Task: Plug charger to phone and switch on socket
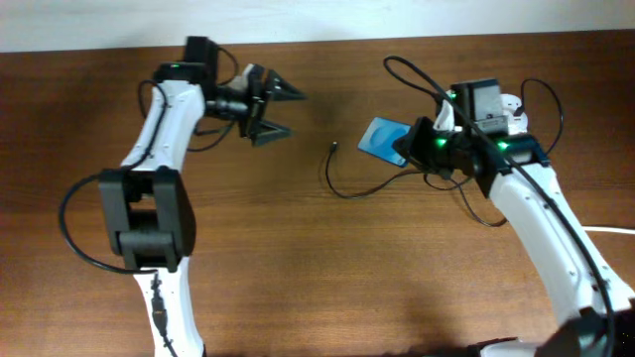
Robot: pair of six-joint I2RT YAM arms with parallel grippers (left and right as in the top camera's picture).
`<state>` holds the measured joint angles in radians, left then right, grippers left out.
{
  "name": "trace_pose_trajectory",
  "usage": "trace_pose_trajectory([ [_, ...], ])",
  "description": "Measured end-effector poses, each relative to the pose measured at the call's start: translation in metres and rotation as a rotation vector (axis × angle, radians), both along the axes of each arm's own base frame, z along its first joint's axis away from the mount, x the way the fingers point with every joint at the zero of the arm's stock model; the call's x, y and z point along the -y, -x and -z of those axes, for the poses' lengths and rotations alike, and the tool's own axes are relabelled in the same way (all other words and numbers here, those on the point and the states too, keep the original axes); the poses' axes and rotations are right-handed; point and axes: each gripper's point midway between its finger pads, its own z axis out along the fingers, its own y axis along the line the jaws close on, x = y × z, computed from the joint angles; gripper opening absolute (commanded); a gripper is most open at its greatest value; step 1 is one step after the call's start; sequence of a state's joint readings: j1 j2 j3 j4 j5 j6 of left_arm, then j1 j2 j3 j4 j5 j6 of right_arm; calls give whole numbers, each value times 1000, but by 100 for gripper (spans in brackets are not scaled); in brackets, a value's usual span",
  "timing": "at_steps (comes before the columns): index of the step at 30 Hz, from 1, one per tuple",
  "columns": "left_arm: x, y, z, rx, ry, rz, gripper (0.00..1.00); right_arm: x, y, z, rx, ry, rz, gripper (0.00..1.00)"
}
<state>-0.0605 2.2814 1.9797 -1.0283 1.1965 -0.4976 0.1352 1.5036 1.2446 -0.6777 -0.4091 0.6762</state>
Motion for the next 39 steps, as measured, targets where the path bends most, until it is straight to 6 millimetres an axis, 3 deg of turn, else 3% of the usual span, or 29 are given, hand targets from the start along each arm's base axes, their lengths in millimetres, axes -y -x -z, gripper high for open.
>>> trace_pose_trajectory([
  [3, -9, -1, -24, 110, 139, 35, 97, 22, 3, -38, 110, -5, 41, 4],
  [5, -8, 1, -34, 188, 202, 65, 98, 45, 13, -79, 233, -3, 94, 4],
  [7, -8, 2, -36, 242, 196, 79, 99, 64, 38, -131, 396, 16, 132, 4],
  [9, -9, 3, -44, 304, 153, 85, 99, 67, 63, -162, 500, 26, 135, 4],
  [10, -10, 6, -58, 364, 107, 86, 99, 65, 77, -176, 548, 18, 130, 4],
  [11, -11, 9, -69, 404, 85, 88, 99, 64, 80, -178, 563, 10, 132, 4],
  [14, -7, 16, -94, 485, 51, 98, 98, 63, 56, -158, 595, -85, 179, 4],
  [16, 0, 16, -93, 505, 34, 112, 99, 62, 25, -123, 584, -229, 260, 4],
  [19, 10, 10, -91, 516, 6, 107, 99, 55, -7, -91, 527, -422, 386, 4],
  [20, 13, 4, -90, 498, -16, 82, 98, 40, -24, -80, 472, -520, 436, 4],
  [24, 27, -14, -96, 536, -42, 35, 97, 0, -52, -62, 388, -717, 465, 4],
  [28, 55, -15, -94, 521, -80, 23, 96, -31, -62, -34, 249, -843, 491, 4],
  [30, 67, -17, -97, 534, -79, 14, 96, -41, -63, -43, 255, -892, 473, 4],
  [34, 73, -26, -96, 498, -67, -23, 91, -61, -61, -65, 266, -938, 424, 4],
  [39, 81, -27, -90, 448, -69, -42, 86, -66, -61, -70, 227, -981, 435, 4],
])
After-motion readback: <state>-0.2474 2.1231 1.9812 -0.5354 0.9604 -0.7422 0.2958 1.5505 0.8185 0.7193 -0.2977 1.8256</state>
